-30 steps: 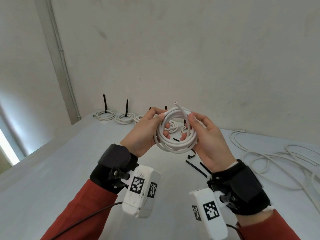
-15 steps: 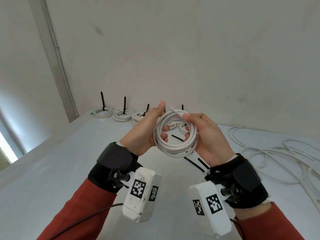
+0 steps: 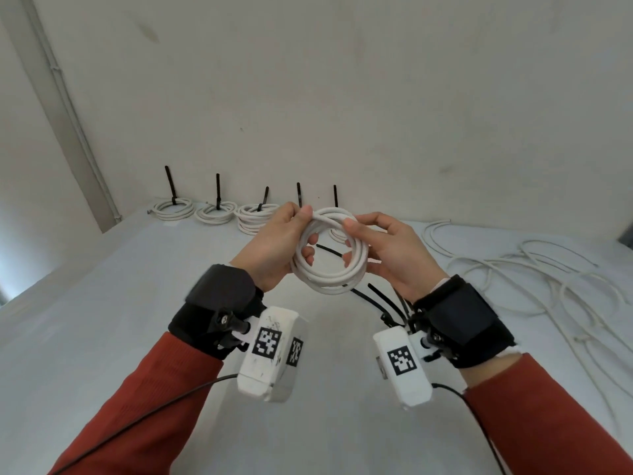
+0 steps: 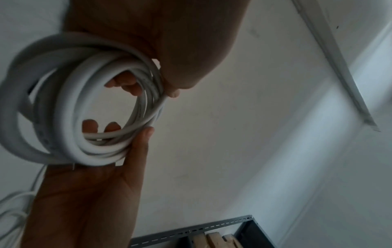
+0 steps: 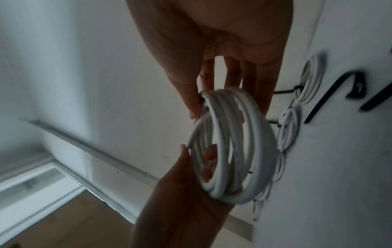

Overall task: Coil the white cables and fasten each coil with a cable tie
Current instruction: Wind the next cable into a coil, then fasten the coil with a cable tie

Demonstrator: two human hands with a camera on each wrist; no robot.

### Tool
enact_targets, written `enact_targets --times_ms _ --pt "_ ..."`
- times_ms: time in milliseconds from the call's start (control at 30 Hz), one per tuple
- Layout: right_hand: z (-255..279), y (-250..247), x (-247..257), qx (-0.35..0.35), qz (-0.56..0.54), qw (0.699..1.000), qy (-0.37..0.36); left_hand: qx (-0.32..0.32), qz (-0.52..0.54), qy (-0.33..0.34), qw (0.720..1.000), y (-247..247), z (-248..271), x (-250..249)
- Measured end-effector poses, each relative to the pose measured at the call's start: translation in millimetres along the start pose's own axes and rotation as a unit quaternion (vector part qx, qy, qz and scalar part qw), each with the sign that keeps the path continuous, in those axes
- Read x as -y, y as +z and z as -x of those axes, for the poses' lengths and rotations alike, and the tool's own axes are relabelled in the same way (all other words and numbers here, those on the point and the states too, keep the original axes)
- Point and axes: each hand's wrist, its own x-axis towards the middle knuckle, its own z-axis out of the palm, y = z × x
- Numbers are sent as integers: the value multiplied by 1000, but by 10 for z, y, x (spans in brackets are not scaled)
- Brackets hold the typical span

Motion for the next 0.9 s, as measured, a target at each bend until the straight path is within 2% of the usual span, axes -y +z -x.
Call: enact_targets --times_ms 133,233,333,433,533,600,733,833,900 --pt "40 -209 -57 23 126 992 2 -25 -89 33 995 121 -2 84" --pt "39 -386 -117 -6 240 971 8 -61 -127 51 989 139 -35 148" --pt "71 -575 -182 6 410 912 -10 -91 -117 43 988 76 -85 185" --pt "158 -671 -206 80 543 836 -4 -100 -107 24 989 4 -129 211" --pt "234 -669 -203 149 583 799 14 -99 -78 7 992 -46 -167 219" --pt "245 -649 -246 167 602 780 3 -95 -46 -5 994 -69 -177 204" --pt "227 -604 -283 178 609 773 -5 -86 -23 -15 996 -86 -181 187" --pt "119 -548 -187 140 580 802 -3 -86 -20 -17 996 -86 -175 175" --pt "-34 -475 -153 106 583 805 -25 -84 -15 -17 996 -89 -175 169"
